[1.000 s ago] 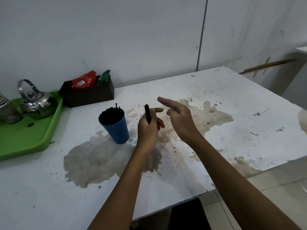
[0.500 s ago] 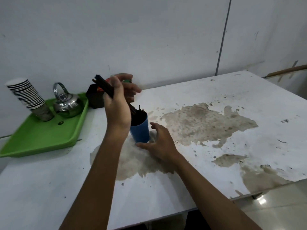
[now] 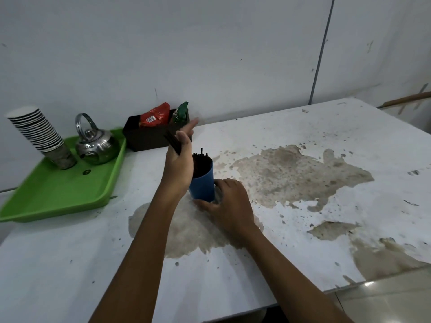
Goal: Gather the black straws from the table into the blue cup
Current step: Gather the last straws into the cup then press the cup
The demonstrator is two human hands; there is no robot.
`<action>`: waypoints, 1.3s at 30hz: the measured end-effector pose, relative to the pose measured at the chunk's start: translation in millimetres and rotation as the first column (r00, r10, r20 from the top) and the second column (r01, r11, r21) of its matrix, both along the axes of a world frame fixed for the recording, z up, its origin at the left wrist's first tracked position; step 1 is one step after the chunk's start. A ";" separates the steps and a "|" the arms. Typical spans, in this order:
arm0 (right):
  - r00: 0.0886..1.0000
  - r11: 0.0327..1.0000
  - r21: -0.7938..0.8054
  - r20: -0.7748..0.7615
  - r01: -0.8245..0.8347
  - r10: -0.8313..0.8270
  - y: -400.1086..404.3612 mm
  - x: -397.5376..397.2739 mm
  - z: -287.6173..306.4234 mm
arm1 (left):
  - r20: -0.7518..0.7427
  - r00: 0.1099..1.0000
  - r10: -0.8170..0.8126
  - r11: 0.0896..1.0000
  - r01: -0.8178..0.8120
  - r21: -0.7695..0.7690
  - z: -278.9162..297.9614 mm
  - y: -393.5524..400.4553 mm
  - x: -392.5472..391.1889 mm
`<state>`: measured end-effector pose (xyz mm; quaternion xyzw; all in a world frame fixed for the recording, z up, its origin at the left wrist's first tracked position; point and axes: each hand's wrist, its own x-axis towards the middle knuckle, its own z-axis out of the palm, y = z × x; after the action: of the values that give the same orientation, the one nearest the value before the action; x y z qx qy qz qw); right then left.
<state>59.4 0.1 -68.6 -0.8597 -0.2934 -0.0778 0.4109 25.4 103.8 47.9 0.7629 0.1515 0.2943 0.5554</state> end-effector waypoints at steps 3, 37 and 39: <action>1.000 1.000 -0.004 -0.004 -0.001 0.001 -0.6 -1.2 2.1 | -0.130 0.992 0.000 0.997 0.010 0.081 -16.6 12.9 4.5; 0.991 0.970 0.210 -0.039 -0.121 0.132 -16.2 -3.4 24.4 | -0.145 0.989 -0.030 0.869 0.098 0.485 -7.8 39.9 -19.6; 0.984 0.968 0.193 0.117 -0.158 0.137 -15.3 -1.0 32.0 | -0.250 0.968 0.013 0.773 0.149 0.617 -12.1 36.9 -18.6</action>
<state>58.4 -15.2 -36.6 -0.7842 -0.3678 -0.1204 0.4850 6.8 140.7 35.8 0.9394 0.0821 0.2130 0.2556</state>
